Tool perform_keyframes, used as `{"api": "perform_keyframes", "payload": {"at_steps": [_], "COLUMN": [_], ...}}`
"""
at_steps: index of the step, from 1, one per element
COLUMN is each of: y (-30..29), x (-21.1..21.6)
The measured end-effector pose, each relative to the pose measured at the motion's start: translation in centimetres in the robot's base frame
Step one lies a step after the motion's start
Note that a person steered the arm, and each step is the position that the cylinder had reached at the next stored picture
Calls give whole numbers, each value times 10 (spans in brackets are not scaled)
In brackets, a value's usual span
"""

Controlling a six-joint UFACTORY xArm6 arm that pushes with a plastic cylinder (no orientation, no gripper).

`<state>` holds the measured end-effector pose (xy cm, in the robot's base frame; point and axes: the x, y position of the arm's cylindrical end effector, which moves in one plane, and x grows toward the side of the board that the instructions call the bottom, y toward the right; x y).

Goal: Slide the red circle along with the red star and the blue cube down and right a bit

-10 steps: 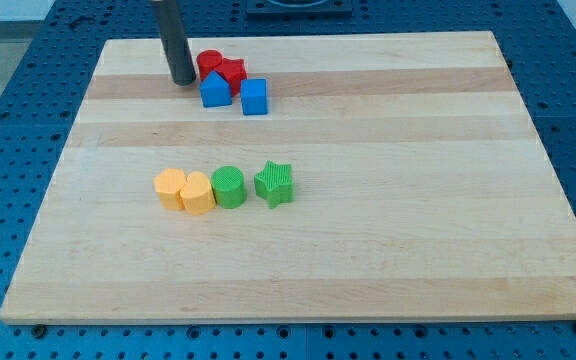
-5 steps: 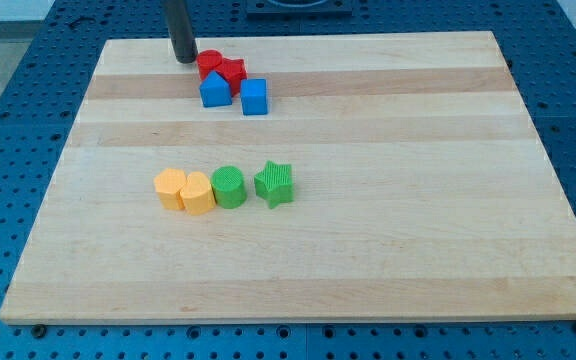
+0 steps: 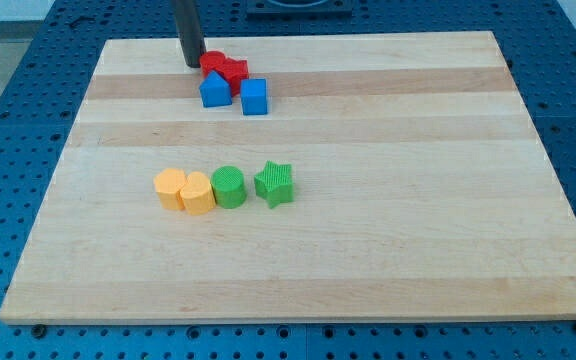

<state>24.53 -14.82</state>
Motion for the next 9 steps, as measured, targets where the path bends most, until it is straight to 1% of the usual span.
{"api": "perform_keyframes", "payload": {"at_steps": [4,6,7,8,9], "y": [8,17,13,-3,0], "x": [5,17,14,-6,-16]}}
